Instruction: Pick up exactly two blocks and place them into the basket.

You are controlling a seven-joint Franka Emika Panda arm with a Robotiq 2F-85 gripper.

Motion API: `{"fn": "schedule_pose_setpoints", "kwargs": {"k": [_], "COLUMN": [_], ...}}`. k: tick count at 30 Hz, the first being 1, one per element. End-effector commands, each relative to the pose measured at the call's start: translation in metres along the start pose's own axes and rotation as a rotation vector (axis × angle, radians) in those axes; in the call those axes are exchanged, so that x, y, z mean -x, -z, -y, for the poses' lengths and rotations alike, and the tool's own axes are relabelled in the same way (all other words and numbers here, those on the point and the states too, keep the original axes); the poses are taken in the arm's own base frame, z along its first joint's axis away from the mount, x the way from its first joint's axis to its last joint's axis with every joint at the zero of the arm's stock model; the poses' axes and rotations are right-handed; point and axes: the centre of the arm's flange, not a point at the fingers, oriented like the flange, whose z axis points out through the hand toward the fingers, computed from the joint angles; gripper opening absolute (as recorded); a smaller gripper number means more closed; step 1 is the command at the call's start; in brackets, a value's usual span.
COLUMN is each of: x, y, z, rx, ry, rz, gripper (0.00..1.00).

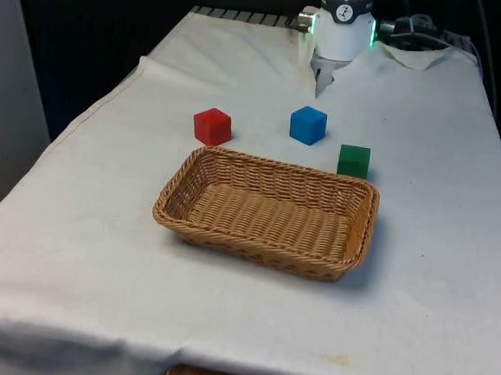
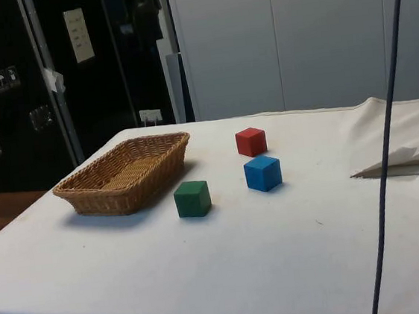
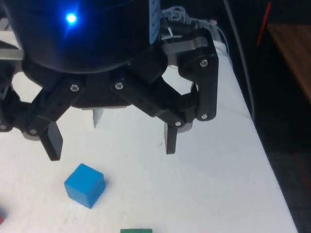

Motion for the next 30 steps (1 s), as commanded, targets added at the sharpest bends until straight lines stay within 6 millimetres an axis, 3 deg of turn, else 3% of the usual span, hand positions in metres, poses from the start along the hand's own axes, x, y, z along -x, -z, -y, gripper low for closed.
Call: {"fn": "schedule_pose_setpoints", "kwargs": {"k": [1, 8, 14, 21, 30], "x": [0.001, 0.009, 0.015, 0.016, 0.02], "y": [-0.003, -0.028, -0.045, -0.057, -0.093], "z": [0.002, 0.023, 0.029, 0.028, 0.022], "rx": [0.0, 0.005, 0.005, 0.005, 0.002], "ry": [-0.001, -0.002, -0.005, -0.019, -0.052], "rz": [0.0, -0.022, -0.037, -0.062, -0.076], "gripper": [1.0, 1.0, 1.0, 1.0, 1.0]}}
